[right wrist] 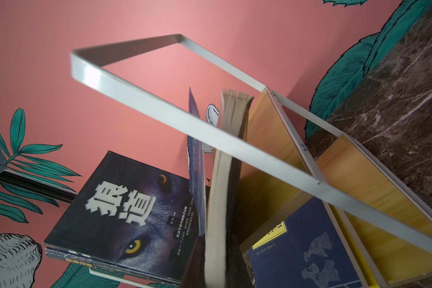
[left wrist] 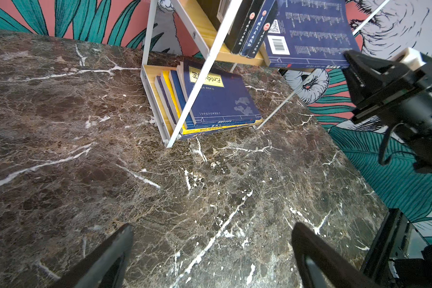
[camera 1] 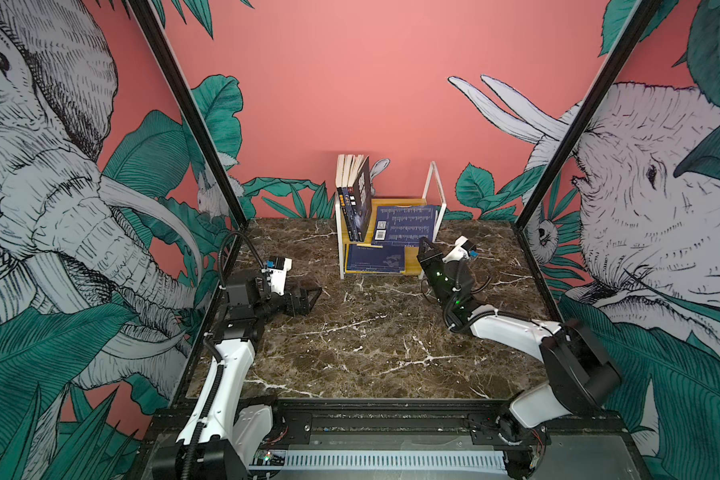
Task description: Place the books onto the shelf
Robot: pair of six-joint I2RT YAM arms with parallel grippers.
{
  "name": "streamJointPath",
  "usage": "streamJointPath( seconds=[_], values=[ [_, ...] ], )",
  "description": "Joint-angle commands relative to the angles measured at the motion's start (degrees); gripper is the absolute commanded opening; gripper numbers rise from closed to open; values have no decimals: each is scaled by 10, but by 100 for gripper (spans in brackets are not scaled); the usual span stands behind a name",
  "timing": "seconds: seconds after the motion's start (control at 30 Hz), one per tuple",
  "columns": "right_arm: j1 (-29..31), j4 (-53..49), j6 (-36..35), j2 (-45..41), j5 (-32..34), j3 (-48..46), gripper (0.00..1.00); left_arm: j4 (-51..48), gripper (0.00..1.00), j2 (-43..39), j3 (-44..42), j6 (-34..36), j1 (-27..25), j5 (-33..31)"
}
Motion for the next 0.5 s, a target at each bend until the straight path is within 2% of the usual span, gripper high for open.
streamJointPath(
  seconds=[0.0, 0.1, 0.17, 0.47],
  values=[
    [-3, -104, -63, -44, 5, 40, 0, 5, 99, -13, -7, 11, -2, 8],
    [11, -241, -146, -60, 19, 118, 0, 9, 99, -14, -11, 11, -3, 9],
    [21, -317, -171, -58, 43, 171, 0, 5, 99, -12, -8, 10, -3, 8],
    [92, -512, -329, 57, 179, 449, 0, 5, 100, -17, -8, 10, -2, 8]
  ],
)
